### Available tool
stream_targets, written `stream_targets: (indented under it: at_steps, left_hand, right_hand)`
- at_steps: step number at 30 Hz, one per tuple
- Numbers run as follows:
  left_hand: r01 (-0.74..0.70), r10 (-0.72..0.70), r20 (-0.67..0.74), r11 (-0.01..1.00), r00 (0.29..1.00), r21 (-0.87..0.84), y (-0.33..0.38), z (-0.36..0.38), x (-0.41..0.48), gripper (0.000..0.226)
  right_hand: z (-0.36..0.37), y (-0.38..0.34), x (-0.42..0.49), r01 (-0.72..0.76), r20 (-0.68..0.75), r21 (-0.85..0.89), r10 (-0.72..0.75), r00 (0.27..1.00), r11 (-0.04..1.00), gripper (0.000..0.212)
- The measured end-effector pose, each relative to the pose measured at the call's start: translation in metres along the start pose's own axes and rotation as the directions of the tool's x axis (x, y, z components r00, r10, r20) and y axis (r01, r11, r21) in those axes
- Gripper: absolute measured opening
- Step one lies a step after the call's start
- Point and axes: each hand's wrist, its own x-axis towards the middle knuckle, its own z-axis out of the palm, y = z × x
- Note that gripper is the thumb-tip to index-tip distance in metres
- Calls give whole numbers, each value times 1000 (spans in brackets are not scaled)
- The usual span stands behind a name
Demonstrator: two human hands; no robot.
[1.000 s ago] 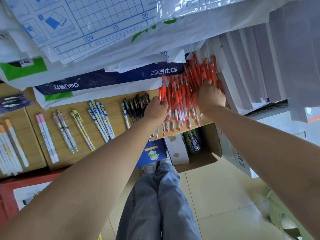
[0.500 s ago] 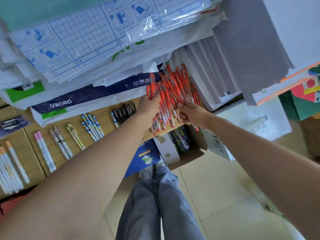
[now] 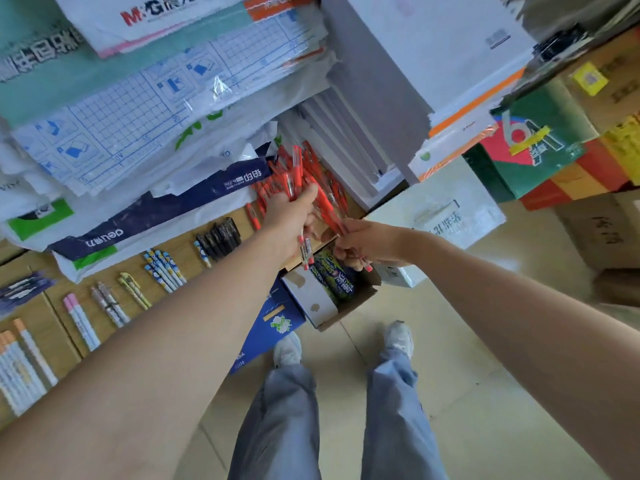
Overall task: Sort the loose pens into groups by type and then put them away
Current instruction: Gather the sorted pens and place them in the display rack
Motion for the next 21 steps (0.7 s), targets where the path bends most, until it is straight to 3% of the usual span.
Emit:
stream_targets:
  at_steps: [2, 5, 9, 15, 21]
  left_hand:
    - [21, -21, -5, 999, 1000, 36, -1, 14, -9, 41]
    - [-9, 10, 36, 1000, 999, -28, -1, 43, -25, 27]
    - [-18, 21, 68, 999, 997, -37, 0, 100, -49, 26]
    - [-108, 97, 134, 991, 986, 77, 22, 209, -89, 16]
    - [-116, 109, 137, 992, 985, 44, 71, 293, -105, 15]
  right_hand:
    - [-8, 7, -15, 10, 3, -23, -10, 1000, 1000, 17]
    - [-25, 20, -42, 29, 17, -7, -29, 999, 1000, 12]
    - [-60, 40, -87, 90, -86, -84, -97, 992, 992, 42]
    - [-123, 68, -170, 117, -117, -63, -124, 985, 991, 20]
    - [-196, 59, -224, 48, -363, -316, -168, 916, 947, 29]
